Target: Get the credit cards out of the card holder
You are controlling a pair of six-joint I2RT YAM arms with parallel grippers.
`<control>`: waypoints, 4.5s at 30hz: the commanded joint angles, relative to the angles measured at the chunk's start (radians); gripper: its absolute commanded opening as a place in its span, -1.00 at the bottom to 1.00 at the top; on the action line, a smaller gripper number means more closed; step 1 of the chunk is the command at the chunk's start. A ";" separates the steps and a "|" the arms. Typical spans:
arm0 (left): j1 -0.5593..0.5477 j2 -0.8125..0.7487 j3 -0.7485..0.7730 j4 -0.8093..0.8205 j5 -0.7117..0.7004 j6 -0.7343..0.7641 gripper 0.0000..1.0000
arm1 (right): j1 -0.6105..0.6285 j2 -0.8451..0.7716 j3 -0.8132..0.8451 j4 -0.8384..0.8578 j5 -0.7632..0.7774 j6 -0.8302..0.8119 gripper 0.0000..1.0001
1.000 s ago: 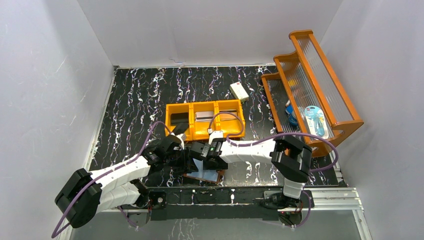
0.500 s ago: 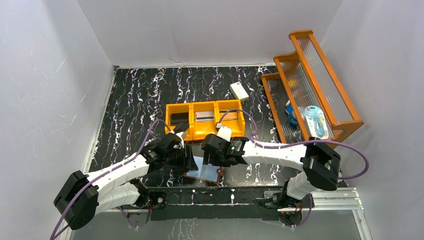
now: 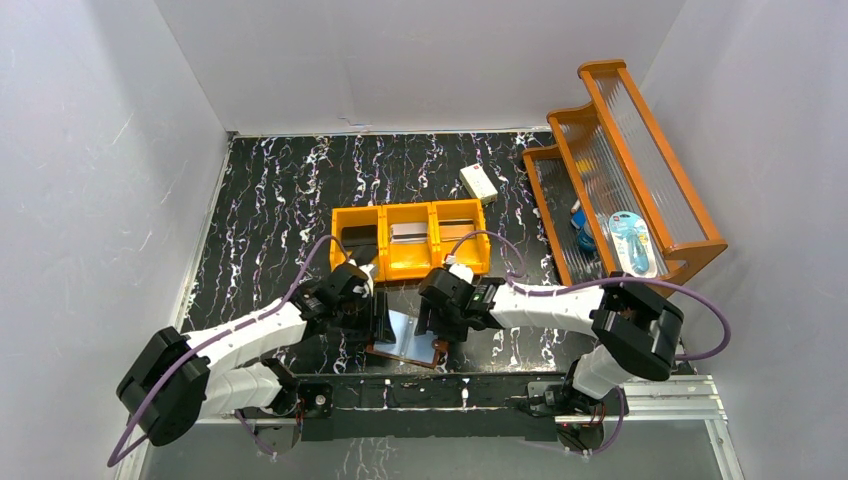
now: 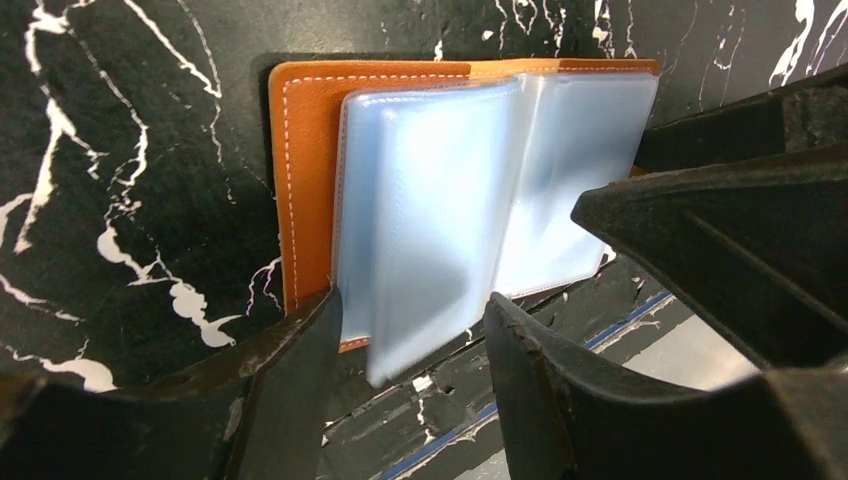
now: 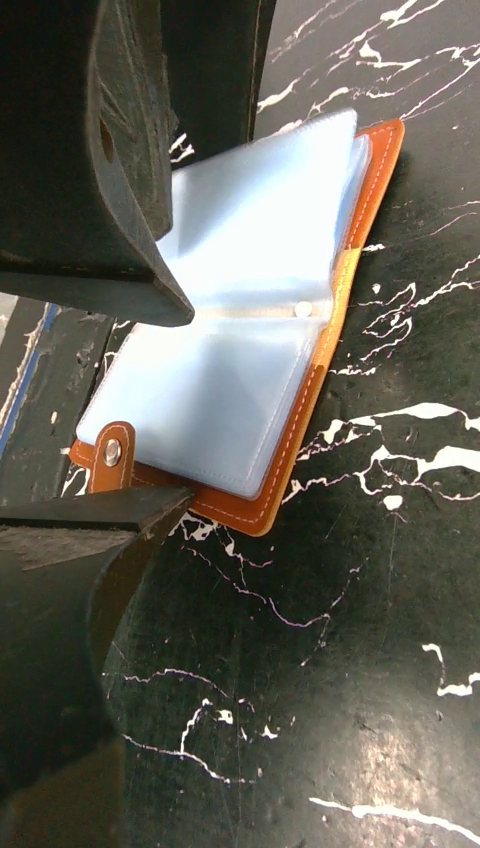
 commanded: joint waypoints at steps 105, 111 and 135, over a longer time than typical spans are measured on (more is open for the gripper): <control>-0.010 -0.095 0.132 -0.242 -0.150 0.010 0.06 | -0.081 -0.011 0.234 -0.285 0.107 -0.201 0.02; -0.010 -0.138 0.223 -0.384 -0.324 0.018 0.36 | -0.078 -0.076 0.122 -0.004 -0.106 -0.212 -0.01; -0.009 -0.111 0.003 -0.106 -0.064 -0.145 0.28 | -0.082 0.092 0.080 0.031 -0.149 -0.212 -0.05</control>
